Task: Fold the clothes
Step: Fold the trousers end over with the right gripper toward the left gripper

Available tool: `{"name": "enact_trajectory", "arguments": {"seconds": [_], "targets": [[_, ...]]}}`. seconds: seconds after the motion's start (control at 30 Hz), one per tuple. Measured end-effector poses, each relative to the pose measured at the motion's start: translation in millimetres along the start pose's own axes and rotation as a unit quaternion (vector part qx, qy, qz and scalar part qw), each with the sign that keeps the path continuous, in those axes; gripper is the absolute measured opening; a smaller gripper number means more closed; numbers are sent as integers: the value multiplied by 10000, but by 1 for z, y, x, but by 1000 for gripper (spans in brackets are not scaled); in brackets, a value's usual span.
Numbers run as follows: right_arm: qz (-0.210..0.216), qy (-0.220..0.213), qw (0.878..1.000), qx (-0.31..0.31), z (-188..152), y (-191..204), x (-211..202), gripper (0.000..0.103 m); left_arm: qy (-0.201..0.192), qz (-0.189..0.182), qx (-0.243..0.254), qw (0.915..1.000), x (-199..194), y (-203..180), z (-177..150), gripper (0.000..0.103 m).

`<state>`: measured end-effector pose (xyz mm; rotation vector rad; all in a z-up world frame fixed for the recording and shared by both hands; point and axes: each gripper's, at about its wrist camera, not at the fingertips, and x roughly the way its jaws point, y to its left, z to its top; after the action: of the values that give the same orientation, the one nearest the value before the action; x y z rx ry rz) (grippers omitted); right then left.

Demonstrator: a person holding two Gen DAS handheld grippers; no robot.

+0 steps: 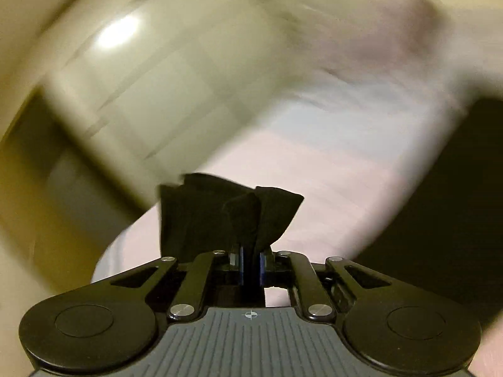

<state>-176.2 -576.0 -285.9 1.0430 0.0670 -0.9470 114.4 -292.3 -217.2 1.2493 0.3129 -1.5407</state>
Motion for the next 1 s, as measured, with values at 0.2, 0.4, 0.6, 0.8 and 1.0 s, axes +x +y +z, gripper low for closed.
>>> {"name": "enact_trajectory", "arguments": {"seconds": [0.2,0.4,0.6,0.8,1.0], "targets": [[-386,845,9909,979,5,-116,32,7,-100,-115,295,9994,34,-29,79,70],[-470,1224,9869,939,17,-116,37,7,-121,-367,593,9975,92,-37,145,70],[-621,1230,9896,410,26,-107,30,7,-102,-482,939,9944,131,-38,181,70],[-463,1635,9839,549,42,-123,40,20,-73,-609,1167,9913,136,-26,170,70],[-998,1526,9779,-1022,35,-74,-5,42,-258,-547,1963,9787,124,7,125,71]]}}
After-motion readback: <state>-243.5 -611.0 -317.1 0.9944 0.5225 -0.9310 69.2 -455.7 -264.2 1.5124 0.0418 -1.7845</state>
